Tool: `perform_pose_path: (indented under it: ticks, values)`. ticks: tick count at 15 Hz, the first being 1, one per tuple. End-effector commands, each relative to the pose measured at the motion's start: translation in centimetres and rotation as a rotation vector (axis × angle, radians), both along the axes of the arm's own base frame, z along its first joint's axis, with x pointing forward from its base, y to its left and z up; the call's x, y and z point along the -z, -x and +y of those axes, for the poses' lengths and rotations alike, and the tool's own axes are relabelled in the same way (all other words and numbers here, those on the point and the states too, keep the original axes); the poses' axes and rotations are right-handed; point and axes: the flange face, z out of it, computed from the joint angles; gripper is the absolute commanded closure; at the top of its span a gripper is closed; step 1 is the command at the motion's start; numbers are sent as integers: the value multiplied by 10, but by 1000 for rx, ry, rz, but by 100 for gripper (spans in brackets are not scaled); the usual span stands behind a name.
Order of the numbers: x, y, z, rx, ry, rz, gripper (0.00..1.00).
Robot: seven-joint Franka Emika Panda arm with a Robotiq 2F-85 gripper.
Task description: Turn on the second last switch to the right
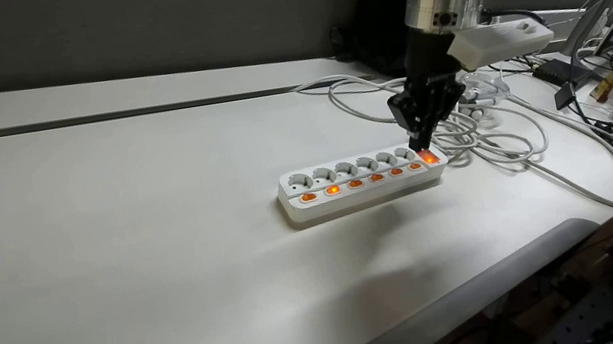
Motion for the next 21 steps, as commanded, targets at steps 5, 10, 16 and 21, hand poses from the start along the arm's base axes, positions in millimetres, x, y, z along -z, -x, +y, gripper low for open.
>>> perform_pose_path:
  ticks: [5,10,16,21]
  values:
    - [20,1,16,-18,65,11,100]
    - [35,0,21,-4,54,0,100]
    - [48,-2,23,10,43,-28,100]
    - [49,-5,28,27,12,-32,100]
